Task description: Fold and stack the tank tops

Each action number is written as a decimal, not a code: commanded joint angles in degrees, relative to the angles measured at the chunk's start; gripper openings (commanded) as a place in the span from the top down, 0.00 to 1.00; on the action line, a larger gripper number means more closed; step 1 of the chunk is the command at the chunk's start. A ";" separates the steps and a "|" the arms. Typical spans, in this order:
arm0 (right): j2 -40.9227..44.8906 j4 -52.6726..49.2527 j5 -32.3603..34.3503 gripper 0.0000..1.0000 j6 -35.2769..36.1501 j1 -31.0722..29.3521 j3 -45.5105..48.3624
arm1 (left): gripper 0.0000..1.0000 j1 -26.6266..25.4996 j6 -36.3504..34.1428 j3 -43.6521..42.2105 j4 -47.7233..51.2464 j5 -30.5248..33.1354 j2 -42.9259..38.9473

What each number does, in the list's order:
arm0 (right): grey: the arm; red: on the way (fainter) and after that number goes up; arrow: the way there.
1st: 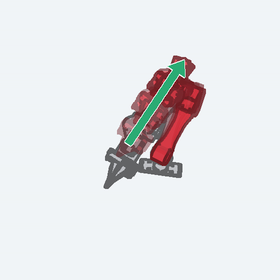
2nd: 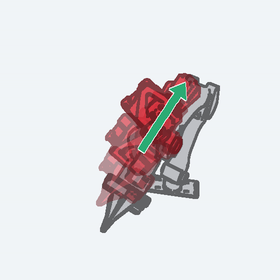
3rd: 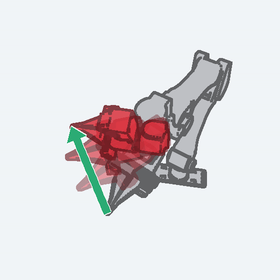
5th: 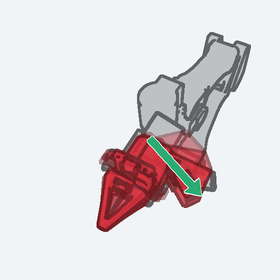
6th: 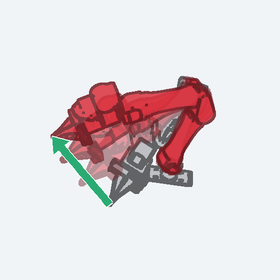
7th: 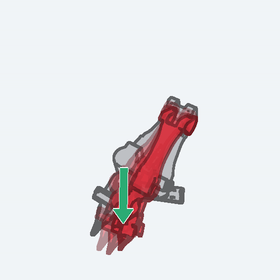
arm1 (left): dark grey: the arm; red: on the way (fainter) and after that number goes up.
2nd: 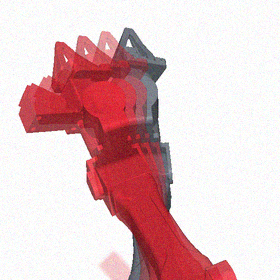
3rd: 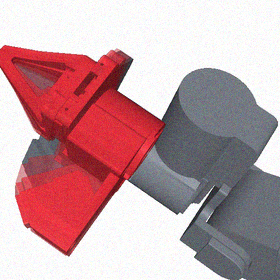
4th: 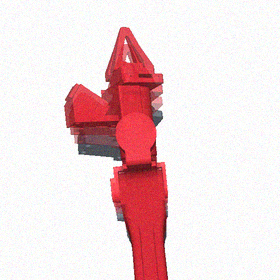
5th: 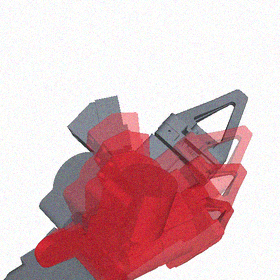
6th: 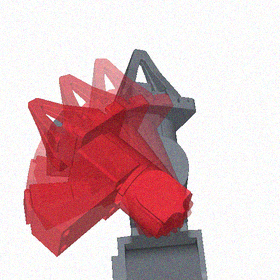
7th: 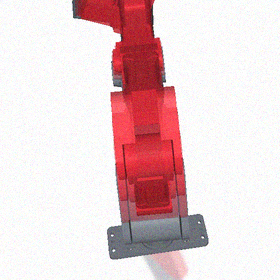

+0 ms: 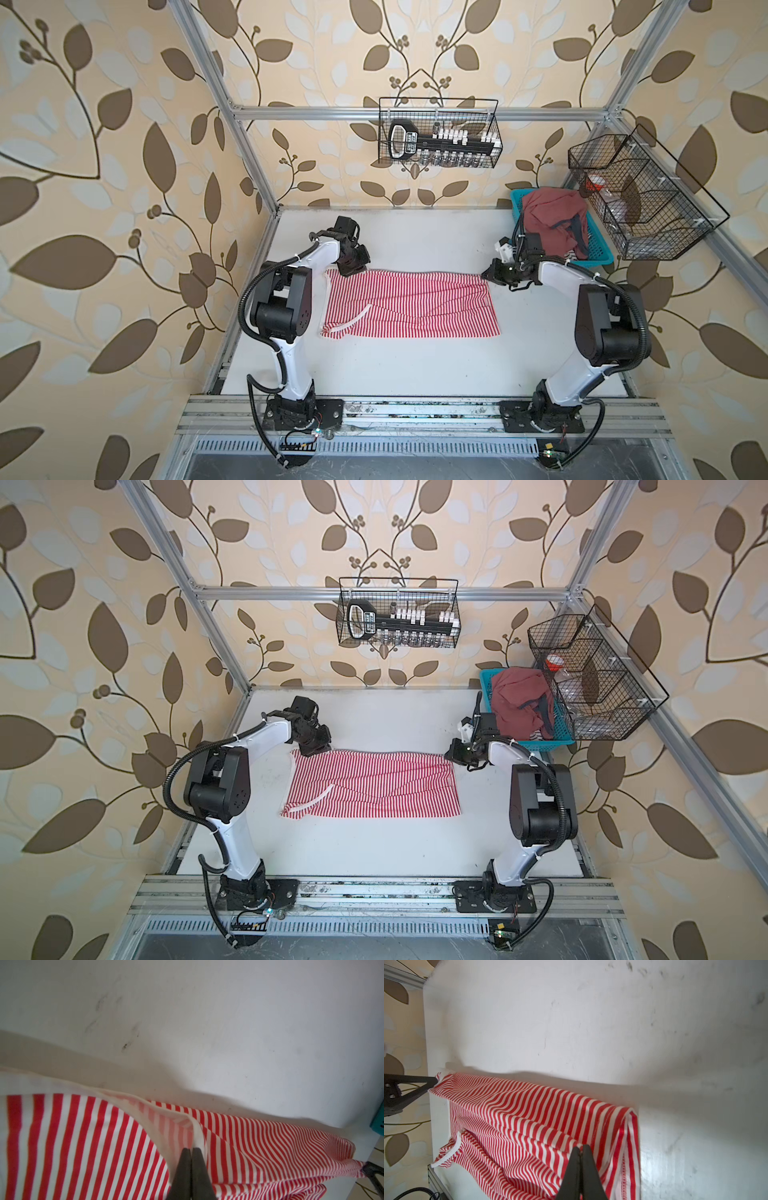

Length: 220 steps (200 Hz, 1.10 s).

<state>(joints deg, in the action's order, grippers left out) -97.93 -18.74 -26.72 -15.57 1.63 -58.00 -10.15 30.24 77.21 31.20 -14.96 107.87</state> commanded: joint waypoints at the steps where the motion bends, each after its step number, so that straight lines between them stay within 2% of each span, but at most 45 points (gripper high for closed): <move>1: 2.01 1.25 1.44 1.00 -0.07 0.23 3.31 | 1.00 -0.45 1.48 -3.09 -1.74 -0.60 -4.95; 102: 3.10 2.27 3.63 0.98 -1.64 0.22 9.31 | 1.00 -3.58 2.45 -15.16 -2.28 0.89 -9.41; 124: 2.81 2.01 4.02 0.95 -1.48 0.28 9.51 | 0.89 -3.56 2.78 -15.85 -1.79 0.73 -9.48; 142: 2.59 1.77 4.15 0.83 -1.56 0.27 9.31 | 0.81 -3.56 2.81 -15.45 -0.37 0.46 -10.32; 173: 2.83 1.59 4.30 0.74 -1.70 0.23 8.98 | 0.66 -3.60 0.77 -11.48 5.83 1.36 -13.95; 189: 2.96 1.46 4.30 0.72 -1.74 0.22 8.79 | 0.56 -3.61 -0.91 -8.05 9.80 4.03 -15.67; 202: 3.09 1.28 4.54 0.71 -1.90 0.22 8.79 | 0.46 -3.48 -2.13 -5.09 12.04 8.73 -15.83; 220: 3.35 0.97 4.55 0.71 -1.83 0.22 8.86 | 0.44 -2.40 -2.86 1.17 16.90 16.06 -12.30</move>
<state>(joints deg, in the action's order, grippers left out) -95.53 -16.86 -22.90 -17.76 1.65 -49.39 -13.52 29.85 70.83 40.29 -9.06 95.00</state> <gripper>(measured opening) 0.288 0.552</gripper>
